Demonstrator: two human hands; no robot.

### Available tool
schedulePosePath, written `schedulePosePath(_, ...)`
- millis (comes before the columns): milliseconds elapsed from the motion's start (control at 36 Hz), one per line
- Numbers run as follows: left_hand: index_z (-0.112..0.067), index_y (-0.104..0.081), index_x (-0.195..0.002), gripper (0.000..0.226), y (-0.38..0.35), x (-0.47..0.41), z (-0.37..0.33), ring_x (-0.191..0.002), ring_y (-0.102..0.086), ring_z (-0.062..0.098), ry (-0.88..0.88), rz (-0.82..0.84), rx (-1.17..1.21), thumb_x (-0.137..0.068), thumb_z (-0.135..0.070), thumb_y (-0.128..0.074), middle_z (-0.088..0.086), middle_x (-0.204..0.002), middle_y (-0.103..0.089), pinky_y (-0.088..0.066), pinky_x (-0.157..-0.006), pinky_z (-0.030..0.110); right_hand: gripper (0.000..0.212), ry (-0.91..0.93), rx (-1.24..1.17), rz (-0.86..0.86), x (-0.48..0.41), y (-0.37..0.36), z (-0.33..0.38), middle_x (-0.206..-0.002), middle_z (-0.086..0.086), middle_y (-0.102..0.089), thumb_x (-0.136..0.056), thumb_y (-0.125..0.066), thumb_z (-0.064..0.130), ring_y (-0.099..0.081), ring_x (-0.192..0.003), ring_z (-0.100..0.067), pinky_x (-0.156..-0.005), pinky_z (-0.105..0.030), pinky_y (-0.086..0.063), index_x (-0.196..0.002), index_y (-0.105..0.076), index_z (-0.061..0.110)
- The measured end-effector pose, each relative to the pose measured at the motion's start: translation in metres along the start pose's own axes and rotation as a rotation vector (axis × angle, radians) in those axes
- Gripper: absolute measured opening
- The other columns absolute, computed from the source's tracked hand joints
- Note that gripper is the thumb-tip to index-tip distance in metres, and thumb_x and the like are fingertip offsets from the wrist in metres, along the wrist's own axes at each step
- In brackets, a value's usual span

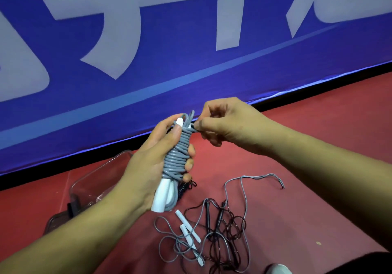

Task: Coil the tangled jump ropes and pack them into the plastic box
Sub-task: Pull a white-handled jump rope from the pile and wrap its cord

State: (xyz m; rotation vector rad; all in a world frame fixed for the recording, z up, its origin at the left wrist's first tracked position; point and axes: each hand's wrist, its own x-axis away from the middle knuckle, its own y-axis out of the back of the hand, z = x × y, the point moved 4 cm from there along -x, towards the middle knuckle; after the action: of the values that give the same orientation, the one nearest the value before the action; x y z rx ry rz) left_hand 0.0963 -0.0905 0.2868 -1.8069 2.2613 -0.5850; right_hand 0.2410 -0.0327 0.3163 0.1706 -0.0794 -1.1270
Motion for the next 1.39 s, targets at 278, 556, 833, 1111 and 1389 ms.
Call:
schedulePosePath(278,-0.008,-0.062,-0.122,0.038,0.011,-0.005,0.006,-0.065,-0.060,0.029,0.047,-0.051,-0.019,-0.090,-0.021,-0.047,0.015,-0.088,-0.064,-0.056,-0.056,0.036,0.010,0.024,-0.031,0.135,0.005,-0.002,-0.002,-0.071,-0.016,-0.065,-0.088,-0.065,-0.004,-0.061,-0.057,-0.015,-0.061,-0.023,-0.051,-0.097,-0.061,-0.005)
schedulePosePath(556,-0.013,-0.063,-0.096,0.035,0.008,-0.008,0.009,-0.047,-0.051,0.020,0.208,-0.099,0.059,-0.090,-0.047,-0.056,0.006,-0.068,-0.053,-0.048,-0.042,0.027,0.012,0.085,0.019,0.067,0.003,-0.010,-0.001,-0.098,-0.028,-0.068,-0.089,-0.068,0.002,-0.069,-0.075,-0.021,-0.067,-0.028,-0.055,-0.079,-0.062,0.002)
schedulePosePath(833,-0.011,-0.061,-0.109,0.040,0.019,-0.009,0.010,-0.056,-0.061,0.020,0.223,-0.027,-0.058,-0.089,-0.045,-0.060,0.005,-0.075,-0.063,-0.050,-0.047,0.027,0.013,0.075,-0.026,-0.005,0.000,-0.013,-0.004,-0.070,-0.014,-0.068,-0.084,-0.072,0.001,-0.063,-0.063,-0.018,-0.064,-0.026,-0.052,-0.078,-0.061,0.001)
schedulePosePath(1111,-0.010,-0.063,-0.097,0.037,0.017,-0.008,0.009,-0.051,-0.058,0.019,0.247,-0.025,-0.063,-0.085,-0.044,-0.058,0.005,-0.070,-0.060,-0.049,-0.043,0.026,0.021,0.068,-0.056,-0.012,-0.001,-0.017,0.002,-0.068,-0.018,-0.064,-0.076,-0.078,-0.003,-0.052,-0.047,-0.016,-0.046,-0.023,-0.043,-0.072,-0.060,0.007)
schedulePosePath(1389,-0.010,-0.065,-0.090,0.032,0.016,-0.008,0.008,-0.050,-0.061,0.017,0.223,-0.041,-0.075,-0.089,-0.040,-0.055,0.004,-0.069,-0.062,-0.049,-0.042,0.025,0.034,0.127,0.177,-0.047,0.003,-0.019,0.014,-0.057,-0.016,-0.065,-0.077,-0.081,0.011,-0.058,-0.042,-0.017,-0.046,-0.025,-0.045,-0.071,-0.050,0.000)
